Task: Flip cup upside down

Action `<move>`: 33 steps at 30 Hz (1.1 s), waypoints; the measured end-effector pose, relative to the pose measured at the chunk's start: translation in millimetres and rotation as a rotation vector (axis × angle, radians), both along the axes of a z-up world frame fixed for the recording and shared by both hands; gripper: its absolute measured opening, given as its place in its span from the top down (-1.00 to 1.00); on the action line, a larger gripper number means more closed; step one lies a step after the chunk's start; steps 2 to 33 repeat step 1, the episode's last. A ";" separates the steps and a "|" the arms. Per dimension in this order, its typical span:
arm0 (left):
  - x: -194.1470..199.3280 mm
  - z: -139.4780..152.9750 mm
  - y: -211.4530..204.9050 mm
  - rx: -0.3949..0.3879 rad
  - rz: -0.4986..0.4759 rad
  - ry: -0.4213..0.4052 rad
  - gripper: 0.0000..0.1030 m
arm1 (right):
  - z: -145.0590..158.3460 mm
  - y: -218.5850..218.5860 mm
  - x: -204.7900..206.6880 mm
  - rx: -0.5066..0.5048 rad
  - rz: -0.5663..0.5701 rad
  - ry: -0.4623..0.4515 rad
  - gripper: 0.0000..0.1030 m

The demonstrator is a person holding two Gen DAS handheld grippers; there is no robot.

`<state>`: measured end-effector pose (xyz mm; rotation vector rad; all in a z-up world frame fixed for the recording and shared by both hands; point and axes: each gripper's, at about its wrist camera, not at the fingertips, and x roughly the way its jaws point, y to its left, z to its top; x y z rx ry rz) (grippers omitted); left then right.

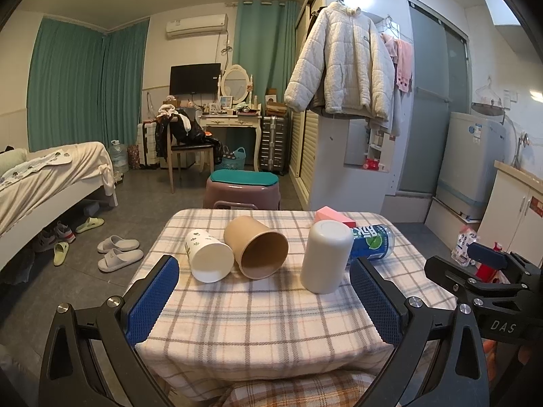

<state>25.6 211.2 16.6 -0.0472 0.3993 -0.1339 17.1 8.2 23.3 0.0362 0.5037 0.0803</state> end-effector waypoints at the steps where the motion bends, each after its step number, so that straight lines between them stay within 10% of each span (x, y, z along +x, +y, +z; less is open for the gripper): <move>1: -0.5 -1.0 0.1 0.002 0.001 -0.001 -1.00 | 0.0 0.0 0.0 -0.001 -0.001 -0.003 -1.00; 33: -0.5 -1.0 0.1 0.002 0.001 -0.001 -1.00 | 0.0 0.0 0.0 -0.001 -0.001 -0.003 -1.00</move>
